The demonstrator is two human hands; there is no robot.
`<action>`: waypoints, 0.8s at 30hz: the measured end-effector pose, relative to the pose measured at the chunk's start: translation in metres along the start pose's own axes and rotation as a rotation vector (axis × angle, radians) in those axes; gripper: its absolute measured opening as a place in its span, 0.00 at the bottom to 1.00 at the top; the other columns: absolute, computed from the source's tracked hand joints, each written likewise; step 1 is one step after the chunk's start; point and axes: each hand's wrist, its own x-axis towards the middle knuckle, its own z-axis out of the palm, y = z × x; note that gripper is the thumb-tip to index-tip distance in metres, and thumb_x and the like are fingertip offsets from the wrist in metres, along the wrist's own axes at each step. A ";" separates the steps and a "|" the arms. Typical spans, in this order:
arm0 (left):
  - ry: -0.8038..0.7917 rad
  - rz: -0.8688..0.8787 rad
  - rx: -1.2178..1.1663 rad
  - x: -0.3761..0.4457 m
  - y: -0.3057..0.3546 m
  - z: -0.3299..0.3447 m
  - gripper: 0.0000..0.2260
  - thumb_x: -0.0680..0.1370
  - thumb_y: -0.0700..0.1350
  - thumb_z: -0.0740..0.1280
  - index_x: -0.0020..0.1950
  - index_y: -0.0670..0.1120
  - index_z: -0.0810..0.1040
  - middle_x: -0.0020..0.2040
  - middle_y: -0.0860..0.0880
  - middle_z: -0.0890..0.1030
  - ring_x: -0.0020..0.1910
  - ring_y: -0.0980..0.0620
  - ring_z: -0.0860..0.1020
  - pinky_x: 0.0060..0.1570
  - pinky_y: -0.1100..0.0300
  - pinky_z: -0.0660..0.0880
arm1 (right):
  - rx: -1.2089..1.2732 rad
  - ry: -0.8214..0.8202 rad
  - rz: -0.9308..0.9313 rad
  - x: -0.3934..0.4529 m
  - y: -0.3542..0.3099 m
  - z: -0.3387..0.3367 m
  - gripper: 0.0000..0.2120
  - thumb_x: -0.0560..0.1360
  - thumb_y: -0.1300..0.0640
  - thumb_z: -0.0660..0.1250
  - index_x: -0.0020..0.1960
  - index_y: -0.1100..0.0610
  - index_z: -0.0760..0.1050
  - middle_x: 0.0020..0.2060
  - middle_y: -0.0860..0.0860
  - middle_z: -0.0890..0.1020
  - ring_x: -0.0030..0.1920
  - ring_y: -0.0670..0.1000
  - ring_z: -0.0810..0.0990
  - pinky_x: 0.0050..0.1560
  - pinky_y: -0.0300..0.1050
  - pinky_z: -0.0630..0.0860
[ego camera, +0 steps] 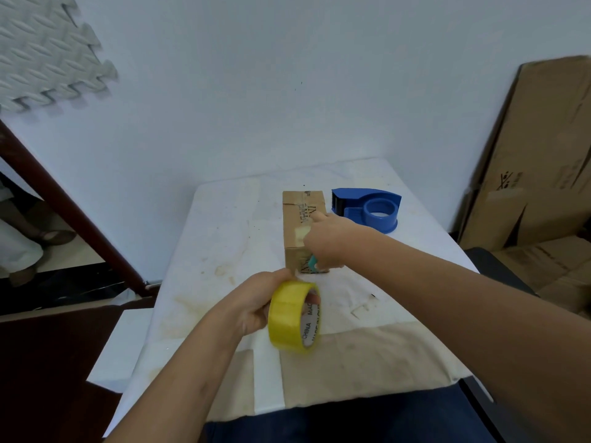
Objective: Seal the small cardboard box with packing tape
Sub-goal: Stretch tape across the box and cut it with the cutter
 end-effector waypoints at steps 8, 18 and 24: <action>-0.066 0.117 0.151 -0.009 0.001 -0.015 0.15 0.78 0.47 0.68 0.62 0.40 0.79 0.53 0.36 0.83 0.43 0.47 0.82 0.42 0.56 0.81 | 0.445 0.072 0.068 -0.024 0.027 0.007 0.14 0.79 0.48 0.61 0.55 0.56 0.78 0.43 0.50 0.81 0.48 0.52 0.80 0.45 0.48 0.76; -0.176 0.293 -0.082 -0.009 0.002 0.021 0.07 0.79 0.35 0.66 0.54 0.44 0.78 0.51 0.42 0.82 0.42 0.47 0.83 0.40 0.55 0.83 | 2.191 0.324 0.304 -0.067 0.016 0.071 0.14 0.81 0.54 0.59 0.61 0.60 0.76 0.47 0.53 0.85 0.43 0.48 0.82 0.44 0.39 0.80; -0.154 0.334 -0.150 0.002 -0.003 0.055 0.08 0.77 0.32 0.66 0.53 0.43 0.79 0.51 0.44 0.84 0.43 0.48 0.85 0.42 0.55 0.83 | 2.281 0.434 0.408 -0.087 0.022 0.096 0.14 0.82 0.52 0.59 0.62 0.57 0.76 0.51 0.53 0.84 0.51 0.50 0.82 0.52 0.42 0.78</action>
